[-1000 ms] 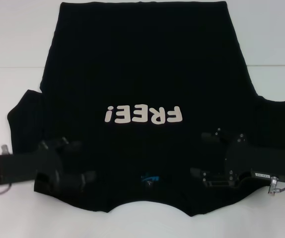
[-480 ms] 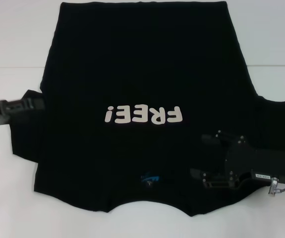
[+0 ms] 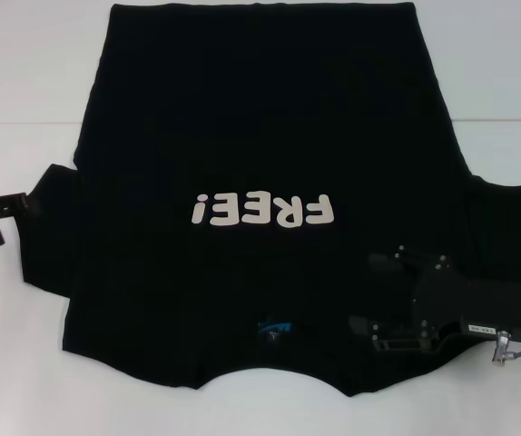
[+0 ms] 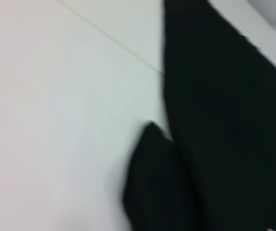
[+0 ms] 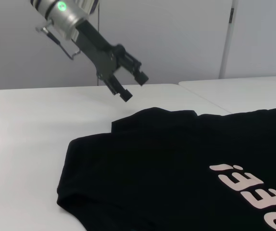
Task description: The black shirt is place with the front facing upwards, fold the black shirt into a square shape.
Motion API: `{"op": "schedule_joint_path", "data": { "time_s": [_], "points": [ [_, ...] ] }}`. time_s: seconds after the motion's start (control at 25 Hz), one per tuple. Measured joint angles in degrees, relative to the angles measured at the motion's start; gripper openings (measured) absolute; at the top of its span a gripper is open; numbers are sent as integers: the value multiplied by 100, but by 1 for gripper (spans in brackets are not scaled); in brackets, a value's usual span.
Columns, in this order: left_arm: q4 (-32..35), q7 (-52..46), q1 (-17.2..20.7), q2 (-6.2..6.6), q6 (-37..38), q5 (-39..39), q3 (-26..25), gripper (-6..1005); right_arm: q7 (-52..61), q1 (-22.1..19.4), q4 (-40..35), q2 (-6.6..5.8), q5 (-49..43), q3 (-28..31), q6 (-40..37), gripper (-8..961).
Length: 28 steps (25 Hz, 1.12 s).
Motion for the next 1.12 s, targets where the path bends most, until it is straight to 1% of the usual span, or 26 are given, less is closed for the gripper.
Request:
{"op": "schedule_joint_path", "data": {
  "time_s": [0.16,0.44,0.56,1.12],
  "points": [
    [-55,22,7,-129,-507,6,50,869,13,-2,2,0,0,1,-8,944],
    [-76,34,-17,-247,-702,7,48,860,23,-4,1,0,0,2,-8,944],
    [-83,62,-20,-317,-782,7,48,856,25,-3,2,0,0,2,-8,944],
    [-127,58,-63,-409,-793,1,109,839,26,-3,2,0,0,1,-8,945]
  ]
}}
